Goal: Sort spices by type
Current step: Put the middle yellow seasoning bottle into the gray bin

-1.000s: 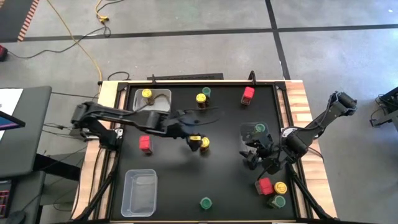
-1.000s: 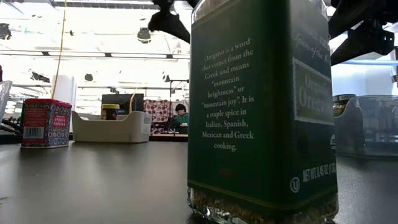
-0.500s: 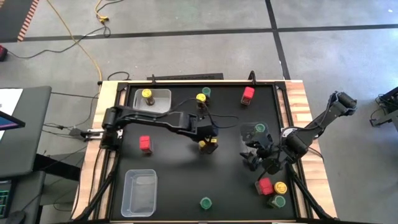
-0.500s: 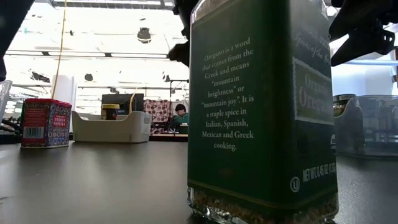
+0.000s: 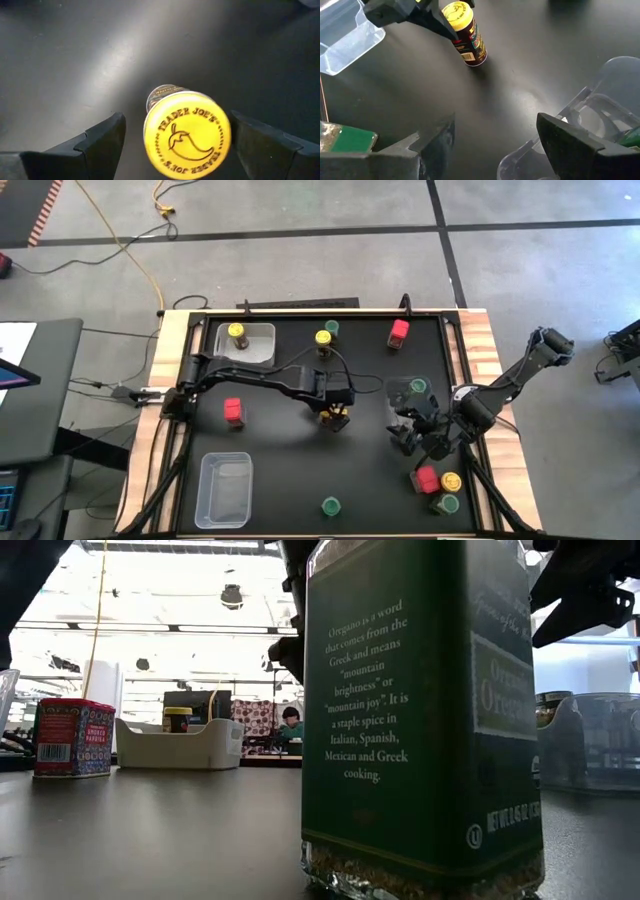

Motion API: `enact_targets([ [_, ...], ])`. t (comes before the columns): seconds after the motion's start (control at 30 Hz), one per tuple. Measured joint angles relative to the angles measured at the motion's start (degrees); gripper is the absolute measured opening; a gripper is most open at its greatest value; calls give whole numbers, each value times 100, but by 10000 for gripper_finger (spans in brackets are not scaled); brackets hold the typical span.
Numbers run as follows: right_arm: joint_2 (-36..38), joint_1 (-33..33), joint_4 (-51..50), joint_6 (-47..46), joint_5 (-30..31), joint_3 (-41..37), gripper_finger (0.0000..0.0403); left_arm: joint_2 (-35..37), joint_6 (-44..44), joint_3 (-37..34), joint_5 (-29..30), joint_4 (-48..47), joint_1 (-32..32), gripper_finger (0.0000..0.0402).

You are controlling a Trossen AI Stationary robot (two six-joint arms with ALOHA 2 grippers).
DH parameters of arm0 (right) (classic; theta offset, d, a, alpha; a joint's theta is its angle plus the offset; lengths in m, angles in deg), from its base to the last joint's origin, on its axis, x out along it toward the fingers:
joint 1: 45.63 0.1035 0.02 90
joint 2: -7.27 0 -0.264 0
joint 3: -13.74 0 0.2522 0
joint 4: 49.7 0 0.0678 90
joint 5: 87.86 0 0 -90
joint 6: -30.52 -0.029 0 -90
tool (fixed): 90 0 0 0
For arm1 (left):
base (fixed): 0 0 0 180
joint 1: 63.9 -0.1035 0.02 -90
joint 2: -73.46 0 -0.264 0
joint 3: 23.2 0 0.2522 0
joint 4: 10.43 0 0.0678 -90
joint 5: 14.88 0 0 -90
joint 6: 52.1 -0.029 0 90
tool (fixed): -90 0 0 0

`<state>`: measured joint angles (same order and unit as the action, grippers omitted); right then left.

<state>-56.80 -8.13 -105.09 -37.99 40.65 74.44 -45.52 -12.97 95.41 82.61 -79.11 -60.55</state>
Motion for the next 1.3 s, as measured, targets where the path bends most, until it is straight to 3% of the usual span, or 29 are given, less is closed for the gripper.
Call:
enact_targets([
  [0.4, 0, 0, -13, 10, 0, 0, 306, -15, -218, -1, 41, -7, 3, 324],
  [0.77, 0, -2, -11, 112, 2, 0, 306, -15, -659, -1, 59, -13, -3, 224],
  [1.0, 0, -44, -8, 156, 2, 0, 306, 58, -1012, -1, -171, -541, -177, 223],
  [1.3, 0, -350, 54, 153, 5, 0, 306, 1020, -2618, -5, -193, -1566, -668, 222],
])
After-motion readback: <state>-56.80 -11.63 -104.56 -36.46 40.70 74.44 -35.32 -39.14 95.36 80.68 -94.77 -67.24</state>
